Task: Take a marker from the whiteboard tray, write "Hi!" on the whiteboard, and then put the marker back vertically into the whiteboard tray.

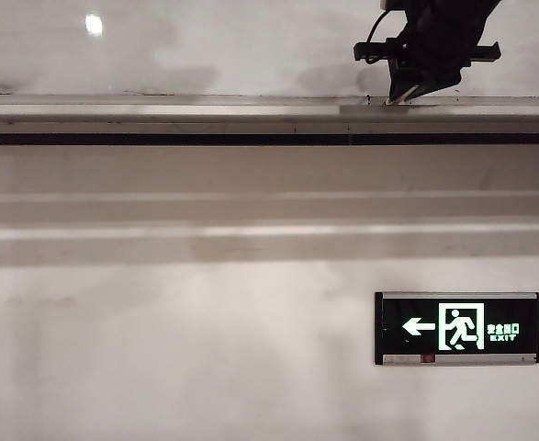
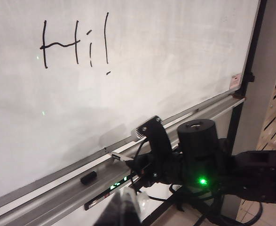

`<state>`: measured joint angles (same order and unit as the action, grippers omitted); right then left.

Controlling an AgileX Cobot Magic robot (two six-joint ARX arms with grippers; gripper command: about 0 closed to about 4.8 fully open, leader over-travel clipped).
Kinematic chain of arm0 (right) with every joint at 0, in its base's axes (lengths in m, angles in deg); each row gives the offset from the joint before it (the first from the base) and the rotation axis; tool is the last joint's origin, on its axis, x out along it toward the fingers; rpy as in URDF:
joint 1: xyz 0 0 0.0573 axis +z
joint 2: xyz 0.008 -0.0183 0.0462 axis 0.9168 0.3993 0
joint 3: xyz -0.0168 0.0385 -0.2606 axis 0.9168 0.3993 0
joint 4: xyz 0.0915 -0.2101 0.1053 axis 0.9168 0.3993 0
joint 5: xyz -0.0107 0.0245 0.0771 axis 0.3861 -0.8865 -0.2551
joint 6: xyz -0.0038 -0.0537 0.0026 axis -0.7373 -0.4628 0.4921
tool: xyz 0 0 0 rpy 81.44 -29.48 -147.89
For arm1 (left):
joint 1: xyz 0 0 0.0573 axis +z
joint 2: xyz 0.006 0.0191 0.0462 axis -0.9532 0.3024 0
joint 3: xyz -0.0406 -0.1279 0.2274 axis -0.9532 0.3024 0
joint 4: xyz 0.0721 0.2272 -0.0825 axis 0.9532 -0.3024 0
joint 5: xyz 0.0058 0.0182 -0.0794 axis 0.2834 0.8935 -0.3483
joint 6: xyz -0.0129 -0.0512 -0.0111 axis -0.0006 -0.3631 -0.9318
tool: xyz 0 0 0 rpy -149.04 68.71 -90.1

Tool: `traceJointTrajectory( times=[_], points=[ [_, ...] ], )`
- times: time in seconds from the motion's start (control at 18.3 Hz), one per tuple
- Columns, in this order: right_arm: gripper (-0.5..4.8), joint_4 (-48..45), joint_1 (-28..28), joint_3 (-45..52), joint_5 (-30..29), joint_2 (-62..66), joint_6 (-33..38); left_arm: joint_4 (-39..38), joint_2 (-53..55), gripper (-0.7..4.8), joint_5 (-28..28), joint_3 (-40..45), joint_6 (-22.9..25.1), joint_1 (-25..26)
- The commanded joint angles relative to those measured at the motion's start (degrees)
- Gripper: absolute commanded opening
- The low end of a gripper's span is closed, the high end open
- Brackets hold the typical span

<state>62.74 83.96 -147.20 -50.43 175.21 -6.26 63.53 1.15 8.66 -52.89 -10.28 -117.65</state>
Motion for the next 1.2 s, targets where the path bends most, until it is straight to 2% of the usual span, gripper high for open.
traceJointTrajectory(
  times=[0.05, 0.44, 0.55, 0.6, 0.82, 0.98, 1.2],
  points=[
    [-0.01, -1.3, 0.0, -0.2, -0.3, 0.6, 0.6, 0.9, -0.2, -0.05, 0.0, -0.4, 0.2, 0.0],
    [0.06, -3.4, 0.1, -0.2, -1.6, 1.3, 1.1, 0.8, -0.2, -0.05, 0.0, -0.4, 0.2, 0.0],
    [0.93, -3.4, 0.1, -0.2, -1.6, 1.2, 1.1, 0.8, -0.2, -0.05, 0.0, -0.4, 0.2, 0.0],
    [1.15, -3.3, 0.2, -0.2, -1.7, 1.2, 1.1, 0.8, -0.2, -0.05, 0.0, -0.4, 0.2, 0.0],
    [1.21, -2.8, 0.3, -0.2, -2.7, 1.0, 1.1, 0.8, -0.2, -0.05, 0.0, -0.4, 0.2, 0.0],
    [1.84, -3.0, 0.3, -0.2, -2.7, 0.8, 1.1, 0.8, -0.2, -0.05, 0.0, -0.4, 0.2, 0.0],
    [1.85, -3.4, 0.3, -0.2, -2.5, -0.3, 1.0, 0.8, -0.2, -0.05, 0.0, -0.3, 0.2, 0.0]
  ],
)
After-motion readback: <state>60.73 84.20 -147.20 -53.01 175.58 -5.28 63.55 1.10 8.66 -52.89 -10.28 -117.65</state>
